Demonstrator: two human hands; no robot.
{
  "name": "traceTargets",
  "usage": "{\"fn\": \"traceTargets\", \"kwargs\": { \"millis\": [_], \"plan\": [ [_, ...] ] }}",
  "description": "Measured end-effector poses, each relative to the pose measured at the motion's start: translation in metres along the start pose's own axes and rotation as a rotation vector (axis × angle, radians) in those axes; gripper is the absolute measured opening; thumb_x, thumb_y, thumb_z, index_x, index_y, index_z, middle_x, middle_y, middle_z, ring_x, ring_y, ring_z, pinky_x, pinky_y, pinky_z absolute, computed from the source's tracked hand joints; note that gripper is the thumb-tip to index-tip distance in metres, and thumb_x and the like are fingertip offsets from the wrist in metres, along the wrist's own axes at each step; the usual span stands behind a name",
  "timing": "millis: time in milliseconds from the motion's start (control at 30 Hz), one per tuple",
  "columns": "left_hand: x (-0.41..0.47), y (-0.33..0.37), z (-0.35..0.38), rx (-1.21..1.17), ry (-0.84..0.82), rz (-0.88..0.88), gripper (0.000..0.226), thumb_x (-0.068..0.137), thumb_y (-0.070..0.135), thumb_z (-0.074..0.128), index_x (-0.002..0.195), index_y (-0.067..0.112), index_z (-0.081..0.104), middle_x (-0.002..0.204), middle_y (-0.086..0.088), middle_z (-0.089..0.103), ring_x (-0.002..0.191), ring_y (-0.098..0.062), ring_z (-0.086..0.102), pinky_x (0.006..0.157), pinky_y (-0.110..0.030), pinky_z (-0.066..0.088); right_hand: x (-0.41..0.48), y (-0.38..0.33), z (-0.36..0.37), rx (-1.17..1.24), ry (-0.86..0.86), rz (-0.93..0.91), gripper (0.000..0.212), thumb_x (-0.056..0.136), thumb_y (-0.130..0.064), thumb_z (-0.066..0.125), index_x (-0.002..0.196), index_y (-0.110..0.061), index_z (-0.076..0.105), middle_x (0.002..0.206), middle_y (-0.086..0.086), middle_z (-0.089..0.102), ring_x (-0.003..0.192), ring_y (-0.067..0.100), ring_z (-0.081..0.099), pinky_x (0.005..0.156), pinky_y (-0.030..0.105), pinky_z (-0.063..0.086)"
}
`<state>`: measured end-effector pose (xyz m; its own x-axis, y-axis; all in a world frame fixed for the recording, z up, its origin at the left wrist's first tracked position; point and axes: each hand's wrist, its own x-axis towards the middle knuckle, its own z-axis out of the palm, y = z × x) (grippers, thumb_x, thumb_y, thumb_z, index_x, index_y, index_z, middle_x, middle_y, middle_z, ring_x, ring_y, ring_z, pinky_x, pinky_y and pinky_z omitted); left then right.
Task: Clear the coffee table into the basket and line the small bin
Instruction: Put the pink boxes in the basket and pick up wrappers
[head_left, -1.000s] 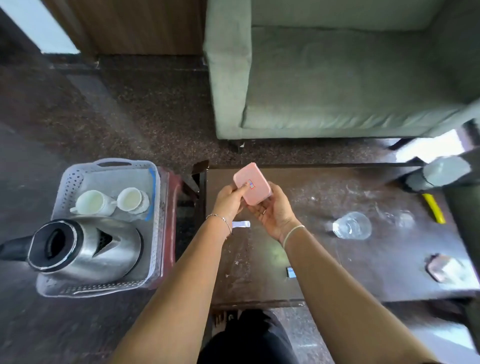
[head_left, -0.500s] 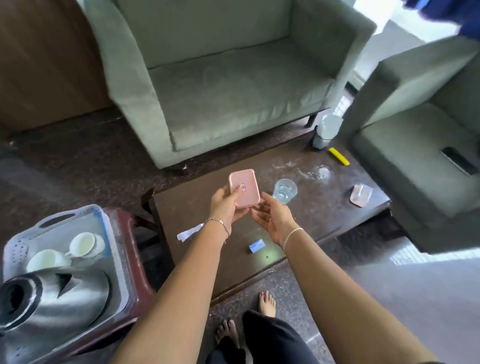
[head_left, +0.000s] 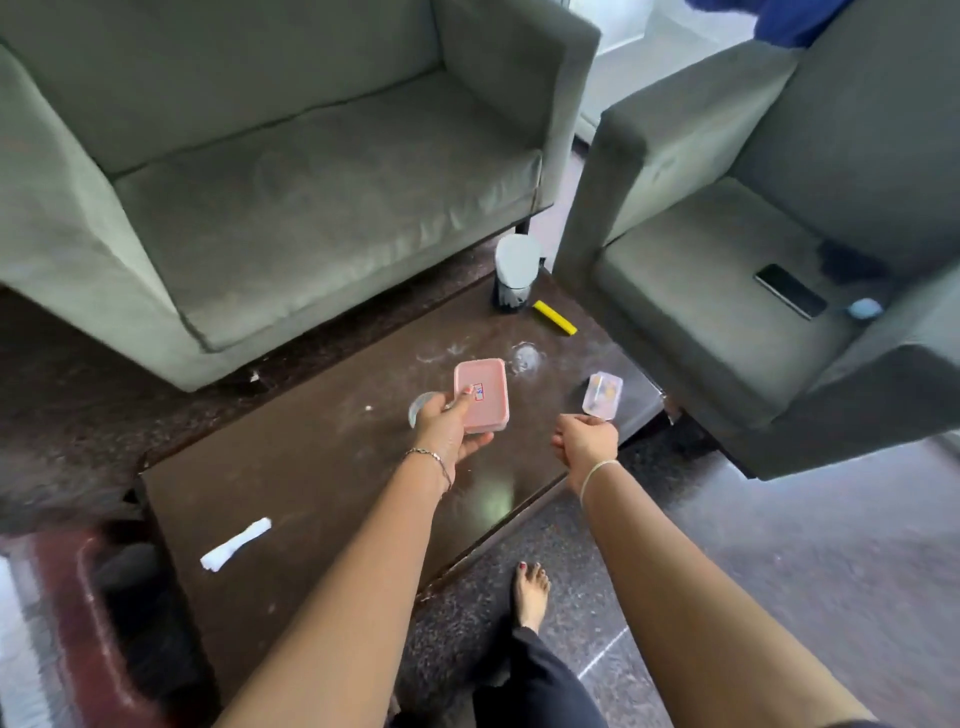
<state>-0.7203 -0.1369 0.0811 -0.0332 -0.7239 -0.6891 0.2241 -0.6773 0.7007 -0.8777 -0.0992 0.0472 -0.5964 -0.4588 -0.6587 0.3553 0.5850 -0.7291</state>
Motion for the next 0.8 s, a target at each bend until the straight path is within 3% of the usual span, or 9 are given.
{"fn": "traceTargets", "kwargs": {
  "millis": [100, 267, 467, 633, 800],
  "plan": [
    [0.025, -0.007, 0.039, 0.019, 0.023, -0.03, 0.032, 0.095, 0.022, 0.059, 0.121, 0.005, 0.055, 0.105, -0.013, 0.064, 0.083, -0.023, 0.065, 0.059, -0.033, 0.061, 0.054, -0.016, -0.024, -0.082, 0.114, 0.031, 0.005, 0.078, -0.012, 0.06, 0.078, -0.015, 0.064, 0.08, 0.009, 0.062, 0.067, 0.022, 0.055, 0.056, 0.028, 0.042],
    [0.07, -0.021, 0.083, 0.017, 0.08, -0.067, 0.028, 0.095, 0.02, 0.058, 0.12, 0.008, 0.055, 0.104, -0.011, 0.064, 0.089, -0.025, 0.063, 0.064, -0.035, 0.057, 0.128, -0.031, -0.043, -0.315, 0.153, -0.028, 0.015, 0.079, -0.019, 0.062, 0.093, -0.014, 0.064, 0.099, 0.01, 0.069, 0.087, 0.026, 0.063, 0.073, 0.028, 0.046],
    [0.115, -0.039, 0.116, 0.041, 0.124, -0.123, 0.025, 0.096, 0.018, 0.056, 0.119, 0.008, 0.053, 0.12, -0.016, 0.061, 0.098, -0.028, 0.061, 0.065, -0.035, 0.055, 0.186, -0.024, -0.038, -0.74, 0.089, -0.08, 0.055, 0.081, -0.026, 0.066, 0.126, -0.006, 0.043, 0.13, 0.018, 0.048, 0.12, 0.039, 0.05, 0.1, 0.045, 0.043],
    [0.146, -0.056, 0.123, 0.064, 0.162, -0.156, 0.037, 0.095, 0.016, 0.059, 0.129, 0.009, 0.049, 0.124, -0.013, 0.06, 0.105, -0.028, 0.061, 0.065, -0.035, 0.056, 0.219, -0.013, -0.022, -0.833, 0.052, -0.092, 0.077, 0.078, -0.039, 0.075, 0.134, -0.004, 0.034, 0.136, 0.018, 0.041, 0.127, 0.038, 0.043, 0.103, 0.044, 0.038],
    [0.16, -0.068, 0.117, 0.123, 0.168, -0.177, 0.035, 0.093, 0.018, 0.062, 0.126, 0.011, 0.053, 0.12, -0.011, 0.063, 0.103, -0.025, 0.063, 0.065, -0.034, 0.059, 0.238, -0.002, -0.01, -0.803, 0.107, -0.099, 0.076, 0.078, -0.039, 0.075, 0.133, -0.008, 0.033, 0.136, 0.017, 0.041, 0.126, 0.039, 0.042, 0.101, 0.045, 0.04]
  ]
}}
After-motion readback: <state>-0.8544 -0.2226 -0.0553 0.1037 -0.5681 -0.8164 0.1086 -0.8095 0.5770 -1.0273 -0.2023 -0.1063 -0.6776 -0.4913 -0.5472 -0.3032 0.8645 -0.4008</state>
